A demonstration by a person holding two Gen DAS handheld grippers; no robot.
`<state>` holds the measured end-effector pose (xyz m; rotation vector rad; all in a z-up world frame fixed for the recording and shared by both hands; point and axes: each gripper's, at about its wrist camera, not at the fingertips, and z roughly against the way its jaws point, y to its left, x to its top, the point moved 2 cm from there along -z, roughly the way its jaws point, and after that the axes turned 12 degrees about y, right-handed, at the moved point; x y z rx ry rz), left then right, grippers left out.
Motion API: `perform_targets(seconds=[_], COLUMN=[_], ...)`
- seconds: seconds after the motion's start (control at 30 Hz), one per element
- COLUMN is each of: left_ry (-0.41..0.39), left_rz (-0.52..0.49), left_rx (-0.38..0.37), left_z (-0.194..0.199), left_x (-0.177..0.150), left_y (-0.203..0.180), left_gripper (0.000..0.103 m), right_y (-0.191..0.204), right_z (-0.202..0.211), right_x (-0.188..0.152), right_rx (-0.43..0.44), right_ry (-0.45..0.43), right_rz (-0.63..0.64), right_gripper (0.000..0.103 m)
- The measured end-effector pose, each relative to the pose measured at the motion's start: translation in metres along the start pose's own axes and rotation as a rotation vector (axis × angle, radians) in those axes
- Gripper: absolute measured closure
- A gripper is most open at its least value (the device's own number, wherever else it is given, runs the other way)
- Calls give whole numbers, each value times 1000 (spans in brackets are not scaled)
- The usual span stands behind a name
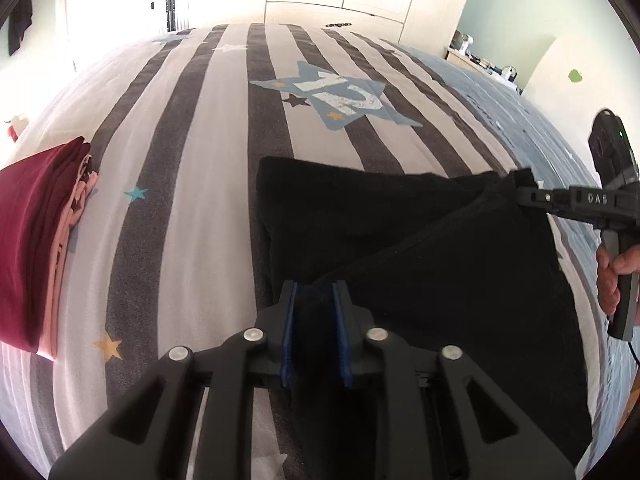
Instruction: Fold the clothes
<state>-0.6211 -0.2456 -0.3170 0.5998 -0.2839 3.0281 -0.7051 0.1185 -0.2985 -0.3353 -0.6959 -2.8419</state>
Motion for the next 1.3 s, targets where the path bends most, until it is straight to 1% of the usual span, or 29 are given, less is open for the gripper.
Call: perform_targets(seconds=[0.03, 0.1, 0.13, 0.17, 0.23, 0.3, 0.33, 0.4, 0.43, 0.5, 0.57, 0.63, 0.67, 0.73, 0.77, 0.87, 0.93, 0.97, 1.0, 1.07, 1.17, 1.3], left_ry=[-7, -25, -35, -53, -94, -139, -148, -167, -173, -155, -128, -75, -48, 1, 3, -14, -30, -42, -47, -19, -27, -24], left_rz=[5, 3, -3, -10, -21, -34, -40, -53, -63, -113, -114, -72, -51, -11, 1, 20, 35, 41, 51, 69, 49, 79], left_rx=[-4, 6, 19, 40, 88, 141, 126, 98, 83, 55, 26, 45, 54, 70, 67, 55, 49, 68, 67, 54, 59, 30], left_z=[3, 9, 12, 17, 28, 39, 40, 42, 43, 38, 24, 2, -9, -30, -34, -29, -20, -16, -15, -22, -27, -27], left_x=[1, 2, 2, 3, 3, 5, 8, 13, 15, 12, 12, 10, 10, 8, 7, 8, 10, 10, 10, 8, 8, 11], left_y=[0, -2, -4, -7, -12, -18, -20, -25, -28, -46, -54, -50, -48, -44, -41, -38, -37, -34, -30, -23, -24, -19], left_gripper=[84, 84, 84, 84, 84, 84, 84, 84, 84, 85, 87, 89, 89, 95, 97, 98, 98, 98, 98, 98, 98, 98], right_y=[1, 5, 5, 5, 3, 8, 13, 27, 35, 53, 69, 80, 83, 80, 75, 69, 67, 67, 64, 53, 48, 40], right_z=[3, 6, 9, 13, 24, 38, 43, 47, 45, 28, 9, -10, -21, -38, -44, -50, -44, -37, -31, -22, -20, -17], right_x=[-2, -7, -9, -11, -14, -18, -20, -26, -28, -30, -30, -27, -23, -16, -14, -12, -11, -11, -10, -7, -5, -3], right_rx=[-38, -118, -144, -149, -189, -234, -234, -180, -161, -143, -138, -155, -187, -211, -211, -208, -201, -202, -202, -197, -191, -184], right_ry=[-3, 3, 3, -3, -41, -107, -136, -174, -179, -159, -151, -148, -139, -132, -124, -114, -131, -156, -179, -211, -200, -186], right_rz=[14, 55, 64, 58, 36, 29, 35, 57, 71, 107, 139, 156, 159, 153, 144, 155, 156, 149, 137, 105, 89, 68], right_gripper=[77, 77, 77, 77, 77, 77, 76, 76, 76, 76, 76, 76, 76, 77, 79, 80, 81, 81, 81, 80, 82, 82])
